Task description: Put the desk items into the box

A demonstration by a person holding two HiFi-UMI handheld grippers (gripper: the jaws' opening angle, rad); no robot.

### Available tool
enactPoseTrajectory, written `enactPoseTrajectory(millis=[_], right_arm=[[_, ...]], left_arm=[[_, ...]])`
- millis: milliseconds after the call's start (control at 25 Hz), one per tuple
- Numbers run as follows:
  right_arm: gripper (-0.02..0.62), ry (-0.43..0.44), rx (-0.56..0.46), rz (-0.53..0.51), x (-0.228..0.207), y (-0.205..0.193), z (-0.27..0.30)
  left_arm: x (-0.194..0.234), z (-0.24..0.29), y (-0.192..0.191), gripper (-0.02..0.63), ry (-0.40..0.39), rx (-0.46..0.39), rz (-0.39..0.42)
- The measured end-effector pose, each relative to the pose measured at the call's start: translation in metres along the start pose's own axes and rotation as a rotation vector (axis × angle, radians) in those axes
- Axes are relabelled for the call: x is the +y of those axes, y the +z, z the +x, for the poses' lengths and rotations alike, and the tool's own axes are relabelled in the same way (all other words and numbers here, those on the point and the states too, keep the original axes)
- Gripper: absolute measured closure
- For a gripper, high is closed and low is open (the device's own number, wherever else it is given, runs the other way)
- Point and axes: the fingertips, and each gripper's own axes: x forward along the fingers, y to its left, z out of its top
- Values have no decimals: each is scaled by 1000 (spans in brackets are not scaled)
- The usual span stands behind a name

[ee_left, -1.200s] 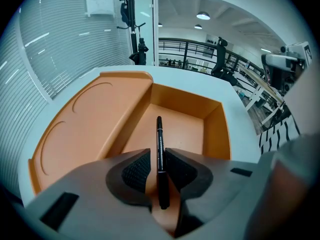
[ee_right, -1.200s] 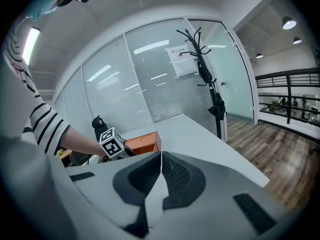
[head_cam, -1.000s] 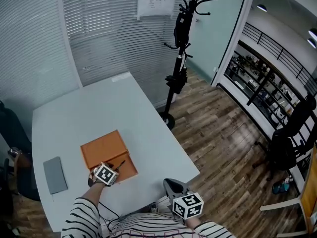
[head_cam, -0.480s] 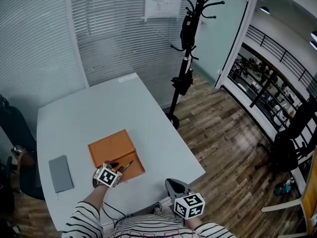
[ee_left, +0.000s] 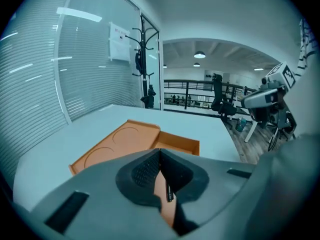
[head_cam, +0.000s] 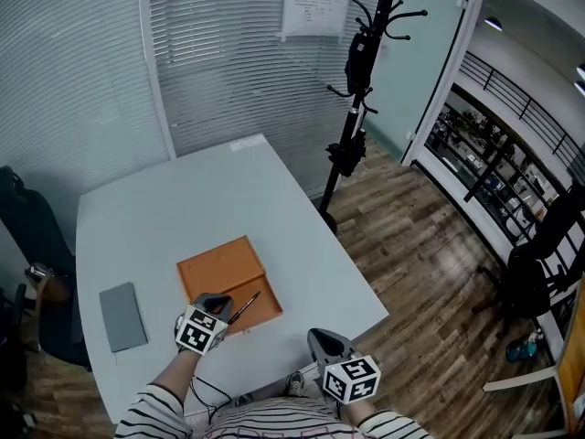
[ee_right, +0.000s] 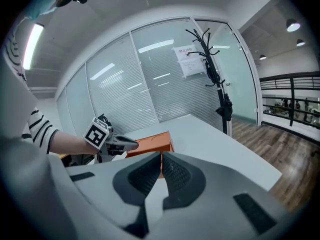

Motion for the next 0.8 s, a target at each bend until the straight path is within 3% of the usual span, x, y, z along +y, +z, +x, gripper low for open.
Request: enactPoseTrajectory(millis=[280, 800], right_arm=[[569, -18, -17, 1, 23, 0, -2], [569, -91, -54, 9, 54, -9, -14]], left_arm=[[-1, -48, 21, 583, 9, -161, -25], [-14, -120, 21, 583, -6, -314, -43]])
